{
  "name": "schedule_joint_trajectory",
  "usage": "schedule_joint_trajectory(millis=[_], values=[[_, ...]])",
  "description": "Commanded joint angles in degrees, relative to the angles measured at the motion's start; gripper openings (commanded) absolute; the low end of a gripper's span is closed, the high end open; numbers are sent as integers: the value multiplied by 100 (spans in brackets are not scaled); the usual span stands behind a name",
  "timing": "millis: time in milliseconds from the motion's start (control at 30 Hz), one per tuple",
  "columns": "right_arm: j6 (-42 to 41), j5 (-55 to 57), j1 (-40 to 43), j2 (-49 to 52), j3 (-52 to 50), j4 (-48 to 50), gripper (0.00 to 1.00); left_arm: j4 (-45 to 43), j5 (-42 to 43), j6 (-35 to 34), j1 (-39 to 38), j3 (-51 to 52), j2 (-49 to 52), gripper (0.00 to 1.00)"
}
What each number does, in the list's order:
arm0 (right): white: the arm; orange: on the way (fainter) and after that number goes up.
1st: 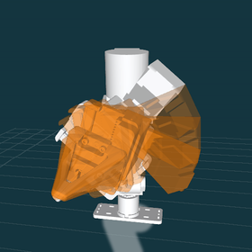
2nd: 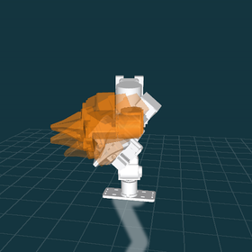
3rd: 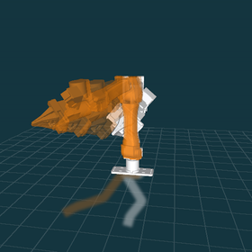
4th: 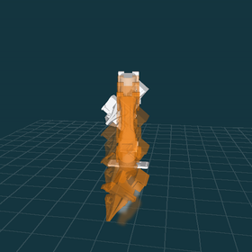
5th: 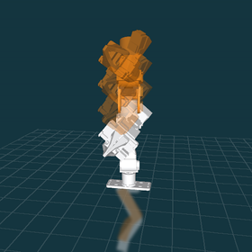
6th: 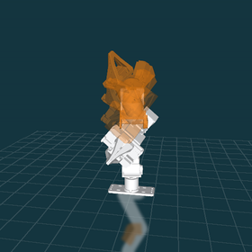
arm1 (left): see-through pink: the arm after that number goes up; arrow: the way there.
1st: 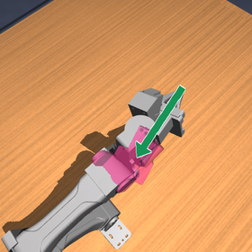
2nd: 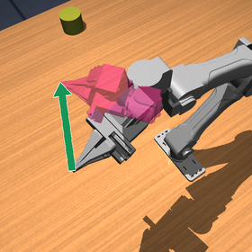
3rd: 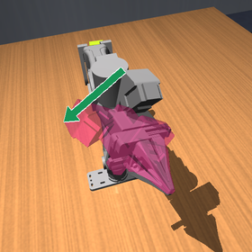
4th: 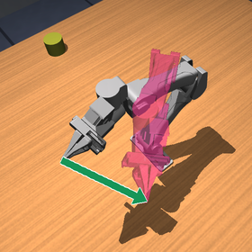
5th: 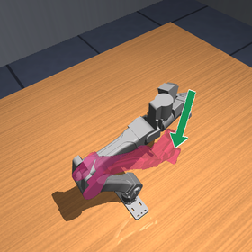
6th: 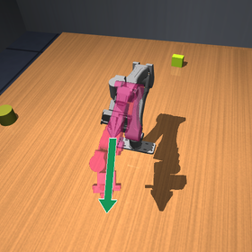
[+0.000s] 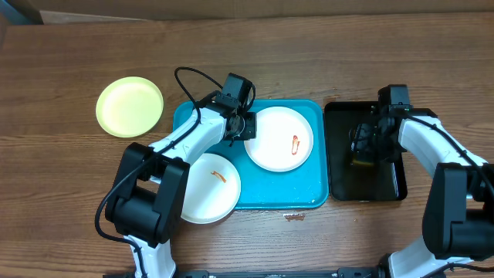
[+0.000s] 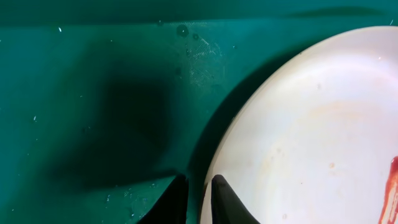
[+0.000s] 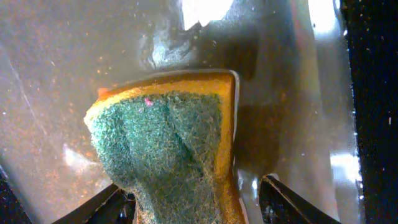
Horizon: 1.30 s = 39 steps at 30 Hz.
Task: Clean dirty plates on tray and stack at the side
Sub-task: 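Lift the sponge with the right gripper while the left holds the white plate rim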
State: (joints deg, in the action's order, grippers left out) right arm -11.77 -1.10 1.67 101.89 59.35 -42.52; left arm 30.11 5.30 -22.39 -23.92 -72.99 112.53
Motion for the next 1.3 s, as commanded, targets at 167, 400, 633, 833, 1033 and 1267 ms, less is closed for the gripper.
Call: schedule_joint_trajectory(millis=[167, 400, 633, 833, 1033, 1267], values=[[-31, -4, -13, 35, 22, -52, 48, 92, -76, -44, -17, 61, 61, 20], [-26, 0, -133, 35, 22, 42, 41, 61, -81, -98, -17, 61, 61, 23], [-26, 0, -236, 35, 22, 15, 13, 59, -81, -98, -15, 61, 61, 25], [-26, -7, -236, 35, 24, -26, 7, 46, -83, -96, -22, 63, 61, 26], [-22, -52, -236, 35, 24, -68, 4, 22, -76, -98, -26, 63, 61, 24], [20, -46, -236, 35, 24, -72, 4, 118, -81, -98, -87, 63, 61, 13]])
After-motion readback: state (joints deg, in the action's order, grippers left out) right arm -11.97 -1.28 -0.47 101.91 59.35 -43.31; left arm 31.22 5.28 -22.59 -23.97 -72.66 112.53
